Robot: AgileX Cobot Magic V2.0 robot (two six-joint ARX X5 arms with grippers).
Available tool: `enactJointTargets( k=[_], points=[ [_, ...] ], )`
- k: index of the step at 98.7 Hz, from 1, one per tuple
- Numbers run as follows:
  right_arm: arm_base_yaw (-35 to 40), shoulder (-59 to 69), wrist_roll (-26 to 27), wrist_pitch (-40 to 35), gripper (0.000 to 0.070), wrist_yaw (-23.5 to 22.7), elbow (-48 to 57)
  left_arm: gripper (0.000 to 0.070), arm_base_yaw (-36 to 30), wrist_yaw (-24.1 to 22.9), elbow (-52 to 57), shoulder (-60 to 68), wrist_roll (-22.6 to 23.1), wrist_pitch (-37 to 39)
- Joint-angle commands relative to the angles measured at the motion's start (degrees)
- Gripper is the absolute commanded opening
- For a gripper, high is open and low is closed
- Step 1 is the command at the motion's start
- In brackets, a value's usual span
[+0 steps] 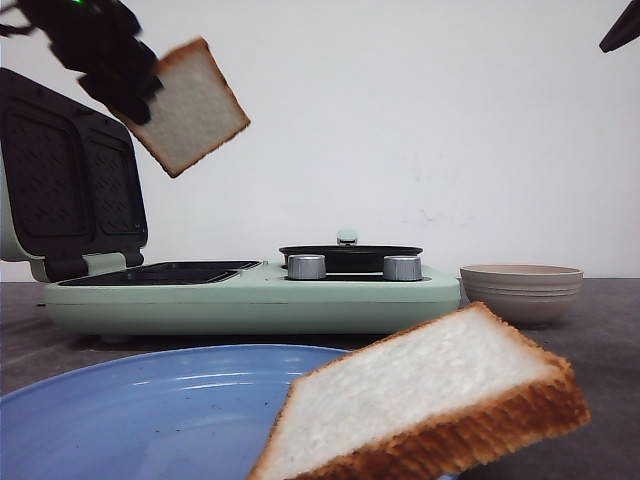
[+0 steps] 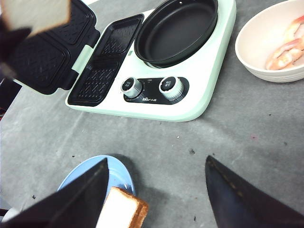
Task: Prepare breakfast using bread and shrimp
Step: 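Lift the bread slice with the left gripper over the toaster plate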
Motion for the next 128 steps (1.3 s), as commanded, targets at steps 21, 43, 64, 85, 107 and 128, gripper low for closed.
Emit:
enactJointTargets(
  k=[21,43,64,85,107,128],
  points=[
    [0.0,0.22,-0.7,0.35,0.0393,-0.07,0.83,0.0003,0.83,-2.21,10.32,12.2,14.78,0.87],
    [0.0,0.22,-1.84,0.26,0.0393,-0.04,0.83,0.0003,1.51,-4.37,13.46,20.11,23.45,0.55],
    [0.0,0.22,-1.84,0.26,0.0393,-0.04,0.83,0.0003,1.92,-4.31,13.46,22.86,27.28,0.76],
    [0.0,0.22,-1.84,0.02,0.0393,-0.07,0.83,0.0003,3.28,-4.26,13.46,24.9,27.5,0.85],
    [0.0,0.22,-1.81,-0.26,0.0393,-0.07,0.83,0.0003,4.68,-3.21,13.46,25.07,27.96,1.29],
    [0.0,0.22,-1.84,-0.83,0.0393,-0.04,0.83,0.0003,5.81,-1.49,13.46,25.77,28.35,1.36]
  ],
)
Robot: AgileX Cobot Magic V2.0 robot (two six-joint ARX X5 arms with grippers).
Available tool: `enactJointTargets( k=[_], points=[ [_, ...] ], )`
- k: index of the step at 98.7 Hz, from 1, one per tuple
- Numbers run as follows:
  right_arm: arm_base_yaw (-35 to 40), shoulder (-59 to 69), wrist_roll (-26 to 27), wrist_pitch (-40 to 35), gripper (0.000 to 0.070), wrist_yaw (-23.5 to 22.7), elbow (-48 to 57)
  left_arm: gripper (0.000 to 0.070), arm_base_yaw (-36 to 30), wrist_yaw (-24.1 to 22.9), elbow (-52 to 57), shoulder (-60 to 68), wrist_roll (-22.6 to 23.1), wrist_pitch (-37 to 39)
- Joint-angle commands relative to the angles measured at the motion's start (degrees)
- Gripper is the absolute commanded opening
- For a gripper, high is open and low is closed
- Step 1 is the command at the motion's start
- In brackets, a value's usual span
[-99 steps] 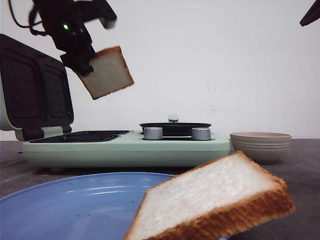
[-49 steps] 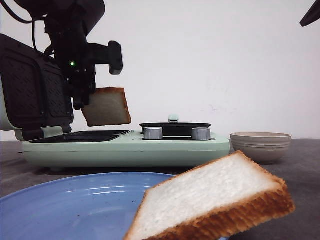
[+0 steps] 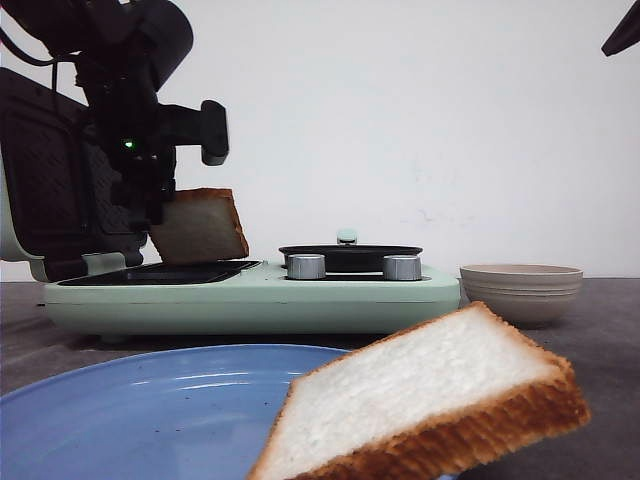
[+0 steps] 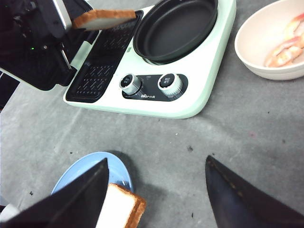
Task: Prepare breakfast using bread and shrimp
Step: 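Lift the bread slice with the left gripper over the toaster plate, then lower the bread onto the farther toaster plate and open left gripper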
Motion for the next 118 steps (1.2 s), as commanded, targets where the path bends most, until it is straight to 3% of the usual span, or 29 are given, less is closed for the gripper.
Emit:
enactJointTargets(
  k=[1,45,50,55,63,69,74,97,102,118],
  points=[
    [0.0,0.22,-0.7,0.22,0.0393,-0.04,0.85,0.0003,-0.11,-0.2,1.29,1.75,1.01,0.57],
    [0.0,0.22,-0.77,0.2,0.0393,-0.04,0.85,0.0007,-1.03,-2.89,1.29,4.5,1.01,1.75],
    [0.0,0.22,-0.92,0.22,0.0393,-0.02,0.85,0.0094,-1.11,-2.89,1.31,4.5,1.01,1.92],
    [0.0,0.22,-1.09,0.24,0.0393,-0.02,0.85,0.0228,-1.14,-2.89,1.33,4.5,1.01,1.95],
    [0.0,0.22,-1.11,0.24,0.0393,0.0,0.85,0.0499,-1.33,-2.86,1.38,4.5,1.01,1.92],
    [0.0,0.22,-1.16,0.24,0.0393,0.0,0.85,0.0614,-1.46,-2.89,1.4,4.5,1.01,2.14],
    [0.0,0.22,-1.25,0.24,0.0393,0.0,0.85,0.065,-1.66,-2.89,1.4,4.48,1.01,2.36],
    [0.0,0.22,-1.29,0.24,0.0393,0.0,0.85,0.0651,-2.86,-2.93,2.91,4.48,1.01,2.71],
    [0.0,0.22,-1.29,0.24,0.0393,0.0,0.85,0.07,-2.99,-2.91,3.45,4.48,1.01,2.56],
    [0.0,0.22,-1.29,0.24,0.0393,0.0,0.85,0.07,-3.21,-2.91,6.27,4.48,1.01,-1.97]
  ],
)
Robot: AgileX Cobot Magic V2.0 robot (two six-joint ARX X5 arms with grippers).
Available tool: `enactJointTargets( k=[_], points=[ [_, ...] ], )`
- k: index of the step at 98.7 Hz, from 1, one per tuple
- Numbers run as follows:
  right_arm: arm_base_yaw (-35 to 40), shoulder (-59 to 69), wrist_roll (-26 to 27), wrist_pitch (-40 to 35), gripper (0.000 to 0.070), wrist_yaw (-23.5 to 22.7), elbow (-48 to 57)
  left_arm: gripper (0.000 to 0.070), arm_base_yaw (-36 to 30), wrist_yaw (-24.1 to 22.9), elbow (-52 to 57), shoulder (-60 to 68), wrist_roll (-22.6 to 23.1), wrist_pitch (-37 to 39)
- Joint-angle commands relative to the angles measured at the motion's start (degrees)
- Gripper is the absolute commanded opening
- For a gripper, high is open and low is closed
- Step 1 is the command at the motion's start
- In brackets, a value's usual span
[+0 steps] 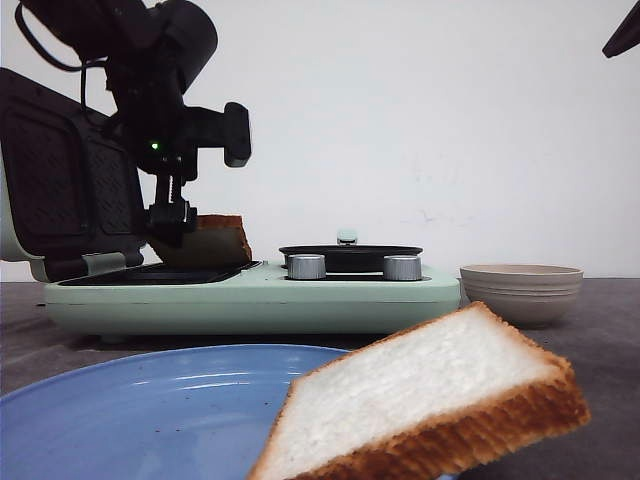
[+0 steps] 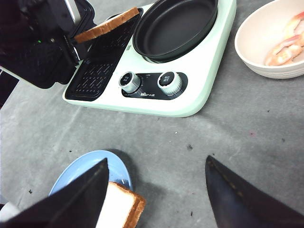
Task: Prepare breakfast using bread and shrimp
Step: 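Lower the bread onto the farther toaster plate and open left gripper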
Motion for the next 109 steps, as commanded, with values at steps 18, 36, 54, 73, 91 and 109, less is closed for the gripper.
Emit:
enactJointTargets(
  k=[18,36,54,73,91,109],
  points=[
    [0.0,0.22,-0.87,0.37,0.0393,-0.02,0.83,0.07,-0.31,-0.13,3.1,1.31,-0.2,-2.43],
    [0.0,0.22,-0.87,0.35,0.0393,-0.02,0.83,0.07,-0.37,-0.13,3.1,1.29,-4.26,-4.76],
    [0.0,0.22,-0.85,0.35,0.0393,-0.04,0.83,0.07,-0.59,0.11,3.13,0.94,-6.25,-9.73],
    [0.0,0.22,-0.87,0.37,0.0393,-0.04,0.83,0.07,-0.59,0.79,3.13,0.52,-9.22,-12.94],
    [0.0,0.22,-0.87,0.37,0.0393,-0.04,0.83,0.07,-0.59,1.86,3.13,-0.63,-10.51,-12.87],
    [0.0,0.22,-0.87,0.37,0.0393,-0.04,0.83,0.0615,-0.63,1.38,3.15,-2.27,-10.71,-13.75]
  ],
)
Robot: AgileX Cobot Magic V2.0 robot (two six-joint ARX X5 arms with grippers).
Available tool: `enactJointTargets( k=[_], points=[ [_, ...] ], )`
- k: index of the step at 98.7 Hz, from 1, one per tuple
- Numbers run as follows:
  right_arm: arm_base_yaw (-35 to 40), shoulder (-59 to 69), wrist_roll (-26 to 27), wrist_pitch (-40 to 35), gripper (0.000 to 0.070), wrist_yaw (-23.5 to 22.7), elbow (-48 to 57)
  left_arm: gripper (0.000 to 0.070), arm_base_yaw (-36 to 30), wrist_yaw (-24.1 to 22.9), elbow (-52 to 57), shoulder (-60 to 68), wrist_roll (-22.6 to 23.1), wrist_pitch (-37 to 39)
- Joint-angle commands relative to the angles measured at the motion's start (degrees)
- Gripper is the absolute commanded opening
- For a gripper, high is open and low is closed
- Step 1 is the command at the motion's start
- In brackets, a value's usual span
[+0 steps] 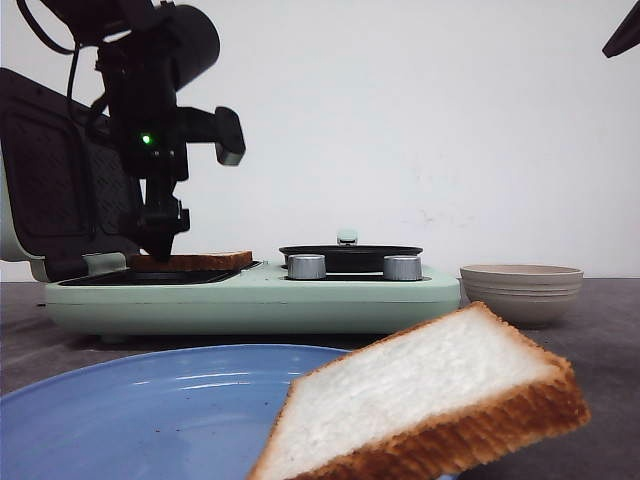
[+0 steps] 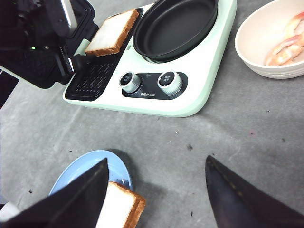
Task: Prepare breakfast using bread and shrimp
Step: 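Lower the bread onto the farther toaster plate and open left gripper, then raise the left gripper away from the toaster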
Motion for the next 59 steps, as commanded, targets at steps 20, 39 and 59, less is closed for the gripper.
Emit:
enactJointTargets(
  k=[20,39,59],
  points=[
    [0.0,0.22,-0.85,0.52,0.0393,-0.04,0.83,0.0306,-0.55,-0.61,1.4,-4.11,-4.42,-2.99],
    [0.0,0.22,-0.85,0.83,0.0393,-0.04,0.83,0.0134,-0.61,-0.61,1.4,-7.87,-13.2,-6.01],
    [0.0,0.22,-0.85,0.83,0.0393,-0.07,0.83,0.0055,-0.61,-0.59,1.4,-13.05,-24.35,-10.19]
  ],
)
